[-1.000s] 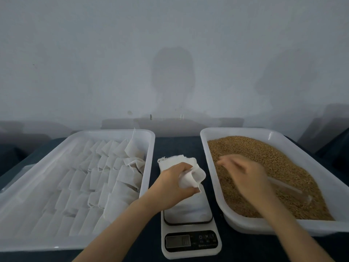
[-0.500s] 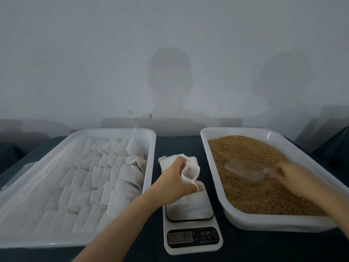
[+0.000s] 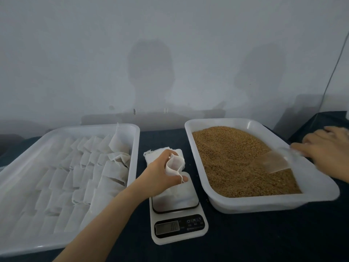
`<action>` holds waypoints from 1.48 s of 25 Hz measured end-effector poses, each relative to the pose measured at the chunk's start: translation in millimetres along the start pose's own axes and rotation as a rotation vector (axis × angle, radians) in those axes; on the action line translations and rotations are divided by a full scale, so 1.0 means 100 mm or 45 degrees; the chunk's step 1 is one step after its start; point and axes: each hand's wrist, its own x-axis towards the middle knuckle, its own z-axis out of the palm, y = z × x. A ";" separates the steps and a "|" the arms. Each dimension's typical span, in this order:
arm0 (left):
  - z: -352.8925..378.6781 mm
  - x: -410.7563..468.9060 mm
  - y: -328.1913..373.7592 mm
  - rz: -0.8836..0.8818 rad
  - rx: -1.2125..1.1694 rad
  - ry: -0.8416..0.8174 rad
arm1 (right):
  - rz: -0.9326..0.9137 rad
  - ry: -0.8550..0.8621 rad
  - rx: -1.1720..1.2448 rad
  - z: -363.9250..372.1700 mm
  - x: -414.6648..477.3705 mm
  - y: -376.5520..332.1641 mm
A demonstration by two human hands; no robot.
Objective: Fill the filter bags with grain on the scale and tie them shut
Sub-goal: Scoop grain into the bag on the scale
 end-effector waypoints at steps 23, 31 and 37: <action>0.03 0.04 -0.05 -0.061 0.014 -0.075 | 0.142 -0.250 1.384 -0.05 -0.18 -0.52; 0.03 0.04 -0.07 -0.064 0.019 -0.153 | 0.139 -0.194 1.391 -0.24 -0.25 -0.59; 0.05 0.06 -0.10 -0.086 0.044 -0.174 | -0.009 -0.082 1.500 -0.70 -0.20 -0.64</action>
